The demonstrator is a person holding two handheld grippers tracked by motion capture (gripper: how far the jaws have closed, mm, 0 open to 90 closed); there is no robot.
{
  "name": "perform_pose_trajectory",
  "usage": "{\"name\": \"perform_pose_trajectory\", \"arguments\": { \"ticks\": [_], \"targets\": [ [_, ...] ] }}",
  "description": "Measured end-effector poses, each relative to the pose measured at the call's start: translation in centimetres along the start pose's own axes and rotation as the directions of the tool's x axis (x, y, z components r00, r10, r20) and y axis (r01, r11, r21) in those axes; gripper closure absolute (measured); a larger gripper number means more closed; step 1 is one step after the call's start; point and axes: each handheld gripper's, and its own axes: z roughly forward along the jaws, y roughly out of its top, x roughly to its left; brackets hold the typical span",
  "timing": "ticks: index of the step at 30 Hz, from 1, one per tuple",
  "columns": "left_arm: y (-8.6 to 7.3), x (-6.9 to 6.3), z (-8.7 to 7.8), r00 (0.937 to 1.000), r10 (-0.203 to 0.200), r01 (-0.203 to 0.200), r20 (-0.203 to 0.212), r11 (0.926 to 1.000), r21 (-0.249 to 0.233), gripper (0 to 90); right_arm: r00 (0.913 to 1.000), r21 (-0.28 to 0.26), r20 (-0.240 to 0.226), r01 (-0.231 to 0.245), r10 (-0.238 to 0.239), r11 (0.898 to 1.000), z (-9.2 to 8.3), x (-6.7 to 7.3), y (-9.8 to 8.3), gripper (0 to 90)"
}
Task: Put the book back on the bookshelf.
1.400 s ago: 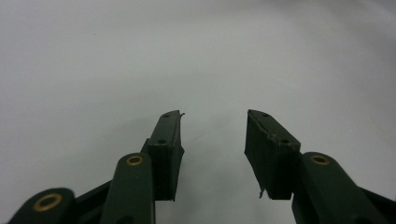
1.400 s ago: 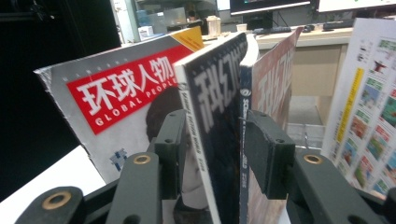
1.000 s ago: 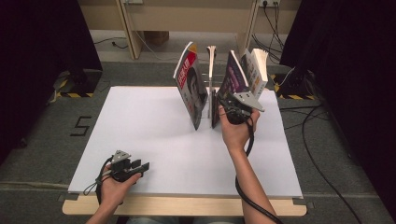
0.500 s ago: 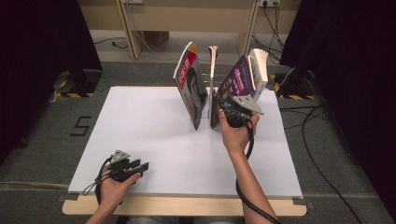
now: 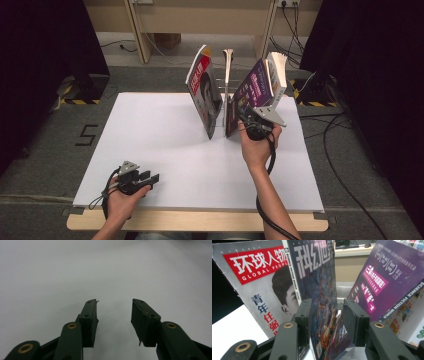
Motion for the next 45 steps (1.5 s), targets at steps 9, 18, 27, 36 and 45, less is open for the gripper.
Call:
{"name": "perform_pose_trajectory", "arguments": {
  "ticks": [9,18,27,36,45],
  "targets": [
    [0.0,0.0,0.0,1.0000,0.000,0.000,-0.001,1.0000,-0.001,55.3,0.9999,0.005,0.014,0.007,-0.007,1.000,-0.7,-0.5,0.0,59.9],
    [0.0,0.0,-0.1,1.0000,0.003,-0.003,-0.001,1.0000,0.001,55.3,0.9994,0.016,0.034,0.010,-0.010,1.000,-1.3,-1.5,-0.6,59.9],
    [0.0,0.0,-0.1,1.0000,0.003,-0.003,-0.003,1.0000,0.000,55.3,0.9987,0.029,0.043,0.025,-0.027,0.999,-1.9,-2.0,-1.0,59.8],
    [0.0,0.0,-0.1,1.0000,0.003,-0.003,-0.002,1.0000,0.001,55.4,0.9976,0.037,0.068,0.009,-0.012,0.999,-2.4,-3.1,-1.5,59.7],
    [0.0,0.0,-0.1,1.0000,0.005,-0.005,-0.002,1.0000,0.003,55.3,0.9956,0.049,0.094,-0.005,0.000,0.999,-2.7,-4.2,-2.0,59.8]
  ]
}}
